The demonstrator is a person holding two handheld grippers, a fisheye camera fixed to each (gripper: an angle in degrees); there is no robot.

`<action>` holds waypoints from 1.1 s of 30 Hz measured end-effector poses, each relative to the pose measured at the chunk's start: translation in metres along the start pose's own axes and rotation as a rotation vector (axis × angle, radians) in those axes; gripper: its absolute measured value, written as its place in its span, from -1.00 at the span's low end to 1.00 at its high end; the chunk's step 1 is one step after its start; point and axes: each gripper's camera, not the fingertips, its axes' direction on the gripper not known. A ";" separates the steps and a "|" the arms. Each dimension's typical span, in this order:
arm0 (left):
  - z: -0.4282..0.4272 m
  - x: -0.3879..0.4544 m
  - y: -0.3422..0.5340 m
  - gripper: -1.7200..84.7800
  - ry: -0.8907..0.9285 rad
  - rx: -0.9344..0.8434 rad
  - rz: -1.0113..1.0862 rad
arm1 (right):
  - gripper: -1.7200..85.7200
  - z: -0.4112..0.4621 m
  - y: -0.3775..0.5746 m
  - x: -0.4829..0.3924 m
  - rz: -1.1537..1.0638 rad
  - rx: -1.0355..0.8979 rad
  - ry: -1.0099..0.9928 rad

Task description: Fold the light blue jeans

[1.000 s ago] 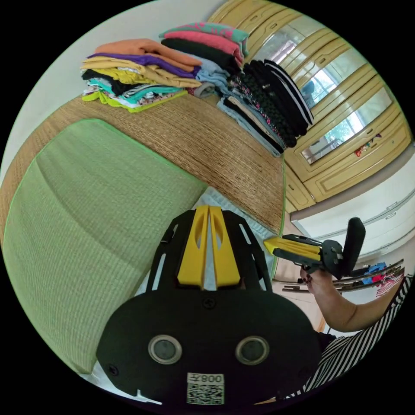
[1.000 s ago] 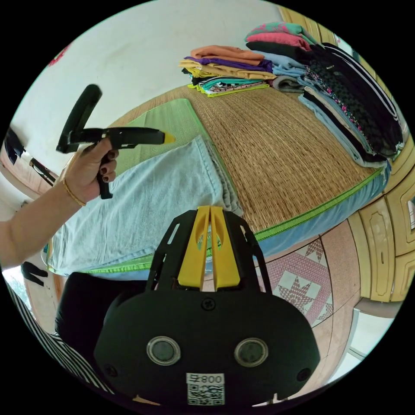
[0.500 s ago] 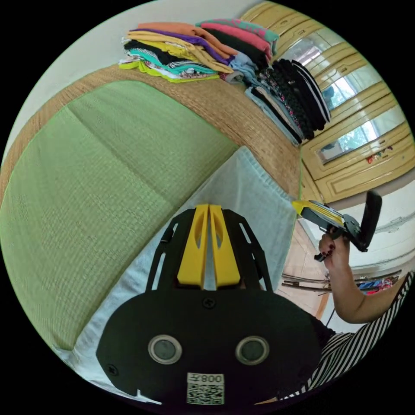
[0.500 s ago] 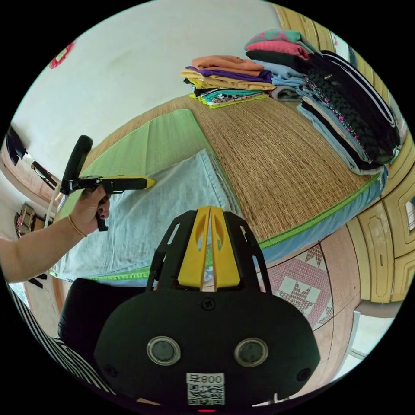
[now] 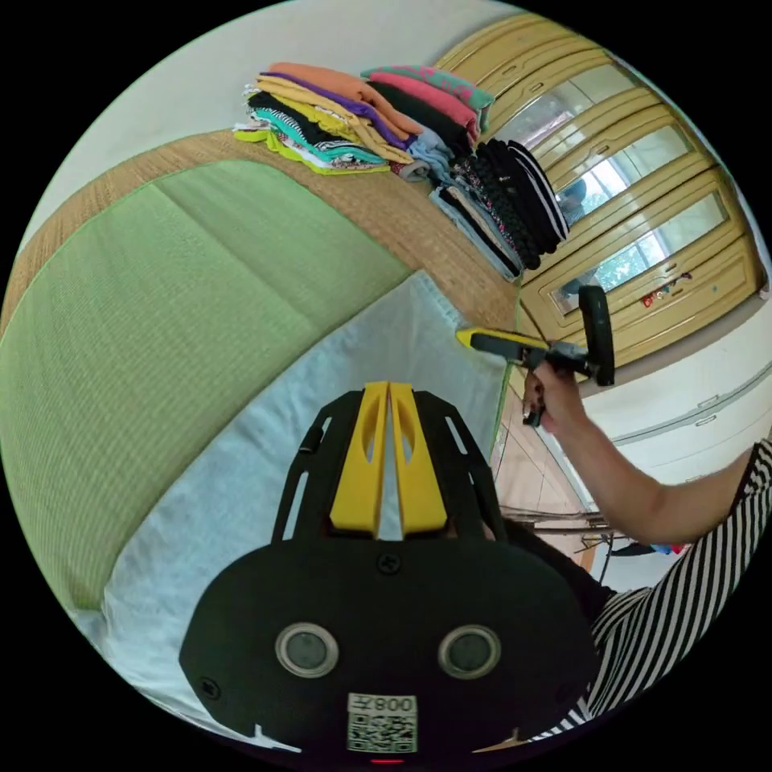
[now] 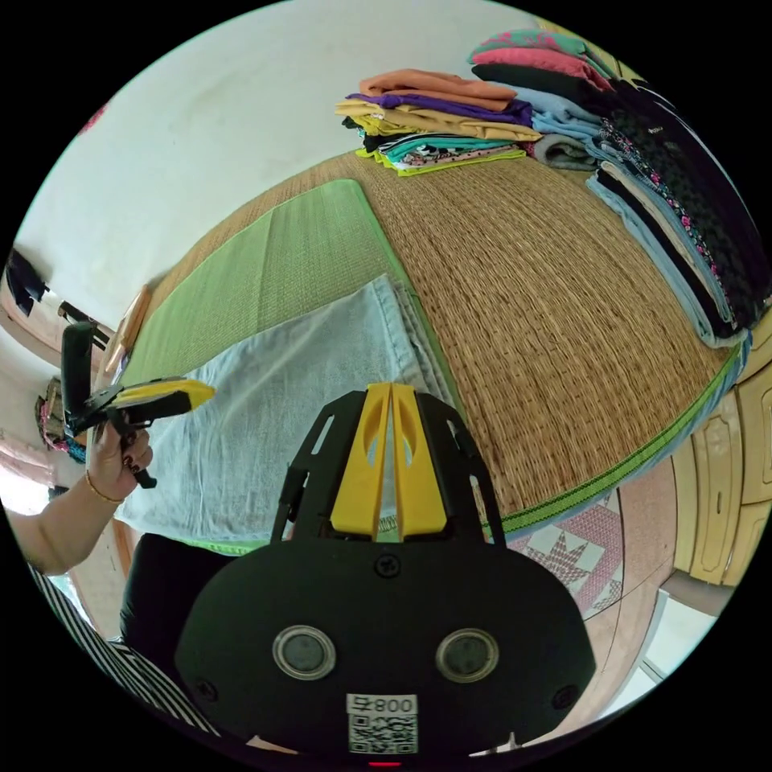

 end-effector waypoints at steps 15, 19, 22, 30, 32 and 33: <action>-0.041 -0.240 0.217 -0.79 -0.276 0.205 -0.465 | -0.93 -0.018 -0.152 -0.232 -0.521 -0.083 -0.539; -0.002 -0.301 0.218 -0.76 -0.288 0.091 -0.423 | -0.88 -0.003 -0.188 -0.319 -0.660 -0.172 -0.600; 0.042 -0.345 0.221 -0.78 -0.250 -0.021 -0.412 | -0.84 0.007 -0.217 -0.361 -0.691 -0.233 -0.656; 0.089 -0.390 0.270 -0.90 -0.205 0.160 -0.334 | -0.83 0.010 -0.243 -0.440 -0.850 -0.330 -0.653; 0.094 -0.400 0.296 -0.92 -0.162 0.290 -0.333 | -0.85 0.015 -0.235 -0.453 -0.886 -0.377 -0.604; 0.096 -0.401 0.302 -0.92 -0.152 0.319 -0.326 | -0.86 0.017 -0.233 -0.455 -0.889 -0.392 -0.588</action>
